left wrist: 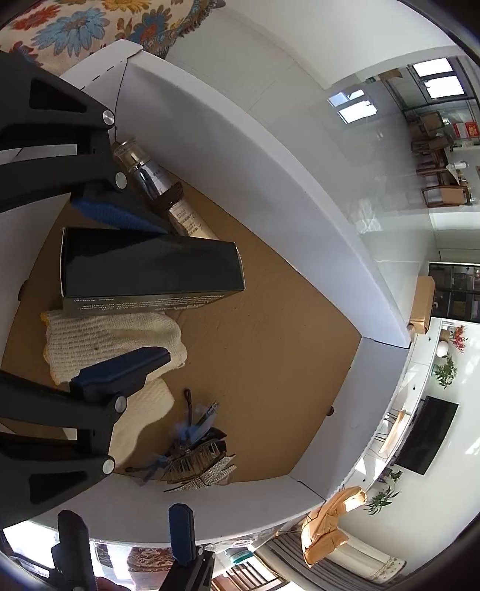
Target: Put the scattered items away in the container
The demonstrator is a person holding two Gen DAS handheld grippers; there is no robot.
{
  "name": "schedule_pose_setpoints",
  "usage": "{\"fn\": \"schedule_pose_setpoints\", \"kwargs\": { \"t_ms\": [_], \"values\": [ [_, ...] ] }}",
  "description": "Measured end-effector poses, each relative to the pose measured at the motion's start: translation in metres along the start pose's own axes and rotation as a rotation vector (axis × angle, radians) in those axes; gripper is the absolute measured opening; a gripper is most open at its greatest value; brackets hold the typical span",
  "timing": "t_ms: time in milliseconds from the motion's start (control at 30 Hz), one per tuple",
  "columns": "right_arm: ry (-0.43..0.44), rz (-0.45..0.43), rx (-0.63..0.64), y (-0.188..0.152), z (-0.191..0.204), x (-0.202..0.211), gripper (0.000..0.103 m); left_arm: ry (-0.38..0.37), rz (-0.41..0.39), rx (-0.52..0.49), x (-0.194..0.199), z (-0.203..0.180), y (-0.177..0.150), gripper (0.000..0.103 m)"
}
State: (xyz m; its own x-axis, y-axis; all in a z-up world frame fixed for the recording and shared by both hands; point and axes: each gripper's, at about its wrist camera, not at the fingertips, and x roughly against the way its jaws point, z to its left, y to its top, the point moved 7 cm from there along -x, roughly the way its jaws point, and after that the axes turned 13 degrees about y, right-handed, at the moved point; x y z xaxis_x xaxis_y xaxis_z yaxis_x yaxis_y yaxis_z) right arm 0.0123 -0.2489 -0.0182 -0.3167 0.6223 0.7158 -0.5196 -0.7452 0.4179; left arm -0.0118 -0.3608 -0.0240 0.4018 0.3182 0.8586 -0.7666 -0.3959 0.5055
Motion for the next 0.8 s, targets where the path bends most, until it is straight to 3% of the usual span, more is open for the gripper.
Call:
{"fn": "schedule_pose_setpoints", "kwargs": {
  "t_ms": [33, 233, 400, 600, 800],
  "values": [
    [-0.002, -0.017, -0.002, -0.001, -0.001, 0.003, 0.09, -0.009, -0.029, 0.014, 0.004, 0.001, 0.002, 0.08],
    [-0.147, -0.205, -0.023, -0.012, -0.034, 0.067, 0.091, -0.037, -0.159, -0.008, 0.037, -0.023, 0.011, 0.08],
    [-0.298, -0.359, -0.135, -0.059, -0.09, 0.131, 0.093, -0.122, -0.218, -0.109, 0.079, -0.079, 0.013, 0.08],
    [-0.505, -0.346, -0.337, -0.179, -0.158, 0.191, 0.093, -0.293, -0.29, -0.325, 0.147, -0.175, -0.021, 0.09],
    [-0.749, -0.341, -0.473, -0.329, -0.194, 0.253, 0.094, -0.359, -0.267, -0.584, 0.162, -0.278, -0.085, 0.091]
  ]
}}
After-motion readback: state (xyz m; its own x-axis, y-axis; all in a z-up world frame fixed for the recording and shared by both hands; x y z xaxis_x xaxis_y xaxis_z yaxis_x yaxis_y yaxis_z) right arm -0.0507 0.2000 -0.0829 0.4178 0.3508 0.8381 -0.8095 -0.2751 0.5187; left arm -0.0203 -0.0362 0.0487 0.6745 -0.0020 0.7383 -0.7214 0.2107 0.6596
